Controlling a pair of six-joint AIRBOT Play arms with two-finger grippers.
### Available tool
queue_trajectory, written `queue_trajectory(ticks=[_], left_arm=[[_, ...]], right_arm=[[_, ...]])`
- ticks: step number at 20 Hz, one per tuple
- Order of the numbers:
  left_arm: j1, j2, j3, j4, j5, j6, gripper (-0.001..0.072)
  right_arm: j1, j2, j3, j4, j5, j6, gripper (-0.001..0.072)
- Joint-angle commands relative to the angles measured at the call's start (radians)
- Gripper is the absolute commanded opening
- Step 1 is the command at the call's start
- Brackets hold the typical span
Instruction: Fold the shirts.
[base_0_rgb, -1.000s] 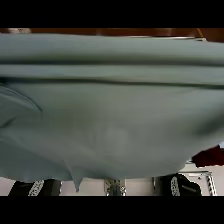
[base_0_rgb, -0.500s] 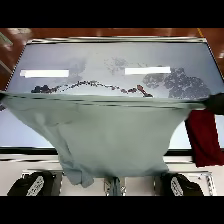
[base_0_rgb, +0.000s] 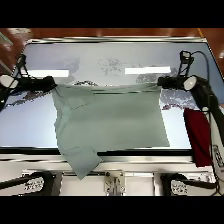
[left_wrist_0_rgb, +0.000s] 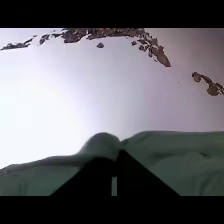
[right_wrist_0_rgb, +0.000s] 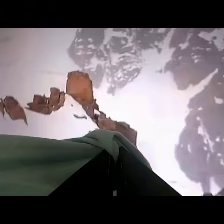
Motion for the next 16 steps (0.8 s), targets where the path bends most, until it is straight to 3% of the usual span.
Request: queue_trajectory(ticks=[1,4,6,10,16], left_arm=[[-0.064,-0.156,0.08,-0.053,0.213,0.111,0.0039],[-0.082,-0.21,0.1,-0.053,0.34,0.108,0.0038],[-0.062,-0.237,0.1,-0.053,0.352,0.104,0.0038],[-0.016,-0.273,0.1,-0.053,0.207,-0.014,0.0039],[-0.004,-0.262,0.104,-0.048,-0.037,-0.003,0.0039]], right_arm=[[0.022,-0.18,0.064,0.002,-0.217,0.105,0.0071],[0.005,-0.22,0.084,-0.002,-0.238,0.104,0.0072],[-0.009,-0.223,0.084,-0.002,-0.237,0.104,0.0071],[-0.037,-0.227,0.084,0.001,-0.172,0.104,0.0072],[-0.043,-0.206,0.084,-0.011,0.0,0.078,0.0072]])
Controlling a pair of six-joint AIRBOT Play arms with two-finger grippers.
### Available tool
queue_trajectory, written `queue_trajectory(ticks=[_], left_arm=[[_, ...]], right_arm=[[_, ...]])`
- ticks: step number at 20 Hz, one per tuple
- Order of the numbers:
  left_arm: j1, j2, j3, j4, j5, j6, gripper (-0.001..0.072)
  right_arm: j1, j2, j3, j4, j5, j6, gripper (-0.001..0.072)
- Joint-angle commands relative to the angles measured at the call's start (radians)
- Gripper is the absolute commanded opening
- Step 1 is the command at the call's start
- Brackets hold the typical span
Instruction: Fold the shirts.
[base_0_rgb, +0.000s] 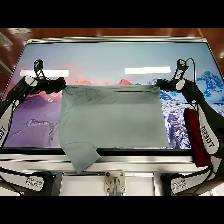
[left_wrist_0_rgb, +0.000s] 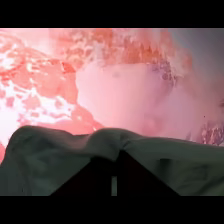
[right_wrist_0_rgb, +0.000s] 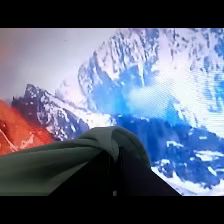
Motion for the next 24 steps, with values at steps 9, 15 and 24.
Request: queue_trajectory(ticks=[9,15,24], left_arm=[[0.083,0.002,0.01,0.075,-0.659,0.063,0.0038],[0.082,-0.026,0.005,0.091,-0.668,0.006,0.0038],[0.15,0.064,0.114,0.105,-0.911,-0.023,0.0652]], right_arm=[[-0.052,0.029,0.0,-0.076,0.608,-0.027,0.0072],[-0.058,-0.018,0.0,-0.047,0.643,0.016,0.0072],[-0.153,0.191,0.001,0.037,0.869,-0.164,0.0606]])
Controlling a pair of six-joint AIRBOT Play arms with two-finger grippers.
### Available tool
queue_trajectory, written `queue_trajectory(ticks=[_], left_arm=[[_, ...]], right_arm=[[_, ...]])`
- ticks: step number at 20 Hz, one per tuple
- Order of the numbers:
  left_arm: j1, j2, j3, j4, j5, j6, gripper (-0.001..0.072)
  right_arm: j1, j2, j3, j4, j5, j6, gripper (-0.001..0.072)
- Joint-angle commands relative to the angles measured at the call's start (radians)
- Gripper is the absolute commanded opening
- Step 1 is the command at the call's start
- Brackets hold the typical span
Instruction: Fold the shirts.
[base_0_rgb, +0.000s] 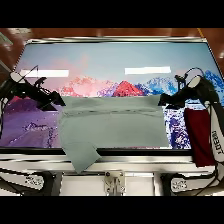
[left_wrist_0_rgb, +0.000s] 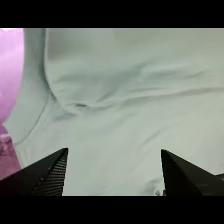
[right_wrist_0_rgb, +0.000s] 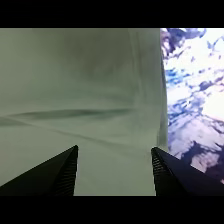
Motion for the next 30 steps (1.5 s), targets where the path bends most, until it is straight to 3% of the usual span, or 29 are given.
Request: queue_trajectory(ticks=[1,4,7,10,15,17,25,27,29,30], left_arm=[[0.047,0.092,0.003,0.048,-0.16,-0.006,0.0653],[0.073,0.283,-0.287,0.058,-0.132,0.005,0.0653],[0.075,0.465,-0.681,0.022,0.038,0.005,0.0653],[0.074,0.552,-0.906,-0.047,0.173,0.01,0.0652],[0.074,0.539,-0.983,-0.056,0.229,0.058,0.0645],[0.074,0.521,-0.983,-0.056,0.237,0.067,0.0581],[0.073,0.439,-0.99,-0.122,0.268,0.108,0.0569],[0.073,0.439,-0.997,-0.143,0.288,0.107,0.0387],[0.073,0.439,-1.005,-0.146,0.289,0.107,0.0314],[0.073,0.439,-1.015,-0.146,0.29,0.107,0.0219]], right_arm=[[-0.086,0.12,0.0,-0.048,0.232,-0.082,0.0672],[-0.246,0.198,-0.032,-0.087,0.403,-0.108,0.0671],[-0.371,0.275,-0.127,0.008,0.35,-0.104,0.0671],[-0.388,0.298,-0.191,0.016,0.346,-0.111,0.0671],[-0.385,0.297,-0.218,0.035,0.299,-0.112,0.0671],[-0.385,0.297,-0.219,0.035,0.279,-0.112,0.0671],[-0.385,0.297,-0.219,0.037,0.259,-0.091,0.0671],[-0.385,0.297,-0.219,0.037,0.257,-0.08,0.0671],[-0.385,0.297,-0.225,0.039,0.257,-0.067,0.0671],[-0.385,0.297,-0.239,0.043,0.257,-0.058,0.0671]])
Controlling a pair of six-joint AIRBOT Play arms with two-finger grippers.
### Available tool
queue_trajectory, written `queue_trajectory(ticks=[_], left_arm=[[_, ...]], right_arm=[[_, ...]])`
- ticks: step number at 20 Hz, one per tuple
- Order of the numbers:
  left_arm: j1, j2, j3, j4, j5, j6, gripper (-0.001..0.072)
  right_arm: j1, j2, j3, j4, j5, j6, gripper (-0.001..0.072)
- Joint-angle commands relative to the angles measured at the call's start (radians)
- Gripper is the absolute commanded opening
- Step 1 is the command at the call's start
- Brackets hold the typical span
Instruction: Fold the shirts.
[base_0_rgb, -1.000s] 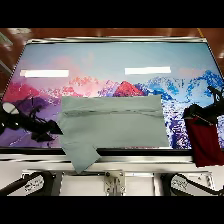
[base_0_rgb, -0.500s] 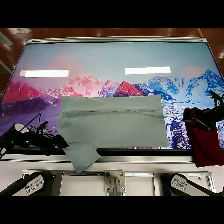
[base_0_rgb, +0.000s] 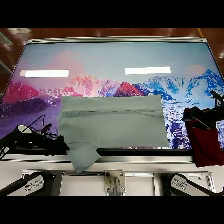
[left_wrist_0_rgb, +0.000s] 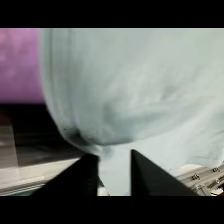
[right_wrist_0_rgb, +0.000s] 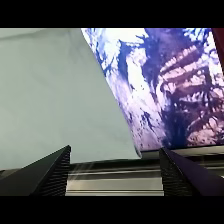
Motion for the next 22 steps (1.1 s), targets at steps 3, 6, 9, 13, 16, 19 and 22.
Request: queue_trajectory(ticks=[3,6,9,13,16,19,22], left_arm=[[0.0,-0.003,-0.068,-0.042,0.007,0.04,0.004],[0.001,-0.001,-0.082,-0.05,-0.001,0.067,0.0039],[0.001,0.004,-0.081,-0.05,0.0,0.075,0.0039],[0.001,0.004,-0.076,-0.05,0.0,0.09,0.0039],[0.001,0.004,-0.07,-0.05,0.0,0.093,0.0039],[0.001,0.004,-0.05,-0.051,0.0,0.093,0.0039],[0.001,0.004,-0.043,-0.051,0.0,0.093,0.0039]], right_arm=[[0.0,0.001,-0.116,0.024,-0.004,0.023,0.0671],[-0.001,0.001,-0.216,0.024,-0.005,-0.031,0.0671],[0.0,0.001,-0.269,0.025,-0.007,-0.038,0.0671],[0.0,0.0,-0.334,0.027,-0.082,-0.037,0.0671],[0.0,-0.014,-0.399,0.056,-0.152,-0.026,0.0668],[0.0,-0.039,-0.415,0.051,-0.185,-0.026,0.0641],[0.007,-0.041,-0.425,0.088,-0.222,-0.023,0.0641]])
